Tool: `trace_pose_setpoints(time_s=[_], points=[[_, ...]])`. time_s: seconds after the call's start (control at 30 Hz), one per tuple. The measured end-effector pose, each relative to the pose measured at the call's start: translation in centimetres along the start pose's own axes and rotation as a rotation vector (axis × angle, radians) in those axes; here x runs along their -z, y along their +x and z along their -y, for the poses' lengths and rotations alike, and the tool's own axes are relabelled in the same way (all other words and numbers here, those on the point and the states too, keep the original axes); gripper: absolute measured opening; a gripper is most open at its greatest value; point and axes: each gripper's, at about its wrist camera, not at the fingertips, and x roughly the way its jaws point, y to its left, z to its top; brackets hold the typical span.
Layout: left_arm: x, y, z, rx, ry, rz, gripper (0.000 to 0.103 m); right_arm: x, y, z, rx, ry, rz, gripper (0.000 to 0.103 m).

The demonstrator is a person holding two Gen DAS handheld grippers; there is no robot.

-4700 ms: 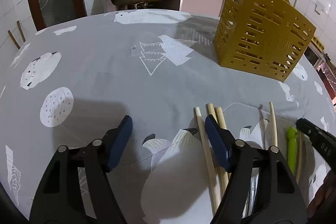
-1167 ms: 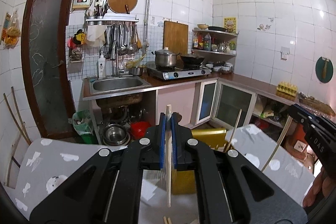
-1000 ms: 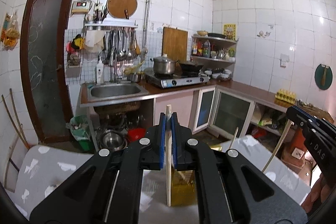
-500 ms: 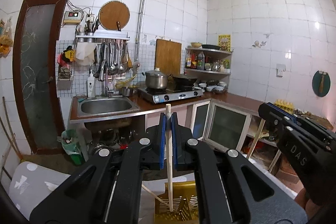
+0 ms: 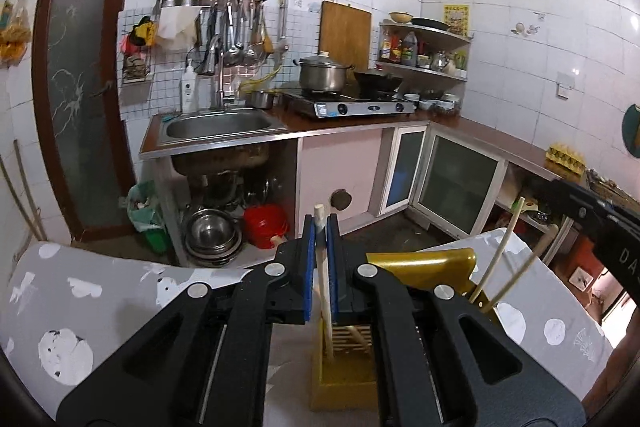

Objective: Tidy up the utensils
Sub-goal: 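Open the left tool over the holder while the right tool drops its chopstick in, then close the right tool on the green frog utensil while the left tool approaches the chopsticks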

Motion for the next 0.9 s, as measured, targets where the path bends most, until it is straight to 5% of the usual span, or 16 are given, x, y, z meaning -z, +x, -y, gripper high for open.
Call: trace_pose_setpoints(time_s=[0.03,0.1,0.17,0.3,0.43,0.63,0.9], points=[[-0.1,-0.3,-0.1,-0.004,0.002,-0.001,0.014,-0.1,0.0,0.1,0.013,-0.009,-0.011,0.007],[-0.5,-1.8,-0.3,-0.027,0.018,0.017,0.048,-0.2,-0.6,0.4,0.032,-0.016,-0.023,0.013],[-0.9,-3.2,-0.6,-0.057,0.027,0.043,0.060,-0.4,-1.5,0.6,0.041,-0.001,-0.022,0.053],[-1.3,-6.0,-2.0,-0.059,0.004,0.028,0.080,-0.3,-4.3,1.3,0.083,0.004,-0.009,0.055],[0.2,-8.3,-3.4,-0.099,0.004,0.025,0.091,1.6,-6.3,1.8,0.114,0.008,-0.010,0.073],[4.1,-9.0,-4.9,-0.139,0.019,-0.043,0.098,7.1,-6.1,1.7,0.143,0.000,-0.121,0.074],[11.9,-7.3,-6.5,-0.131,-0.007,-0.230,0.098,15.3,-4.6,-0.4,0.111,0.005,-0.280,0.074]])
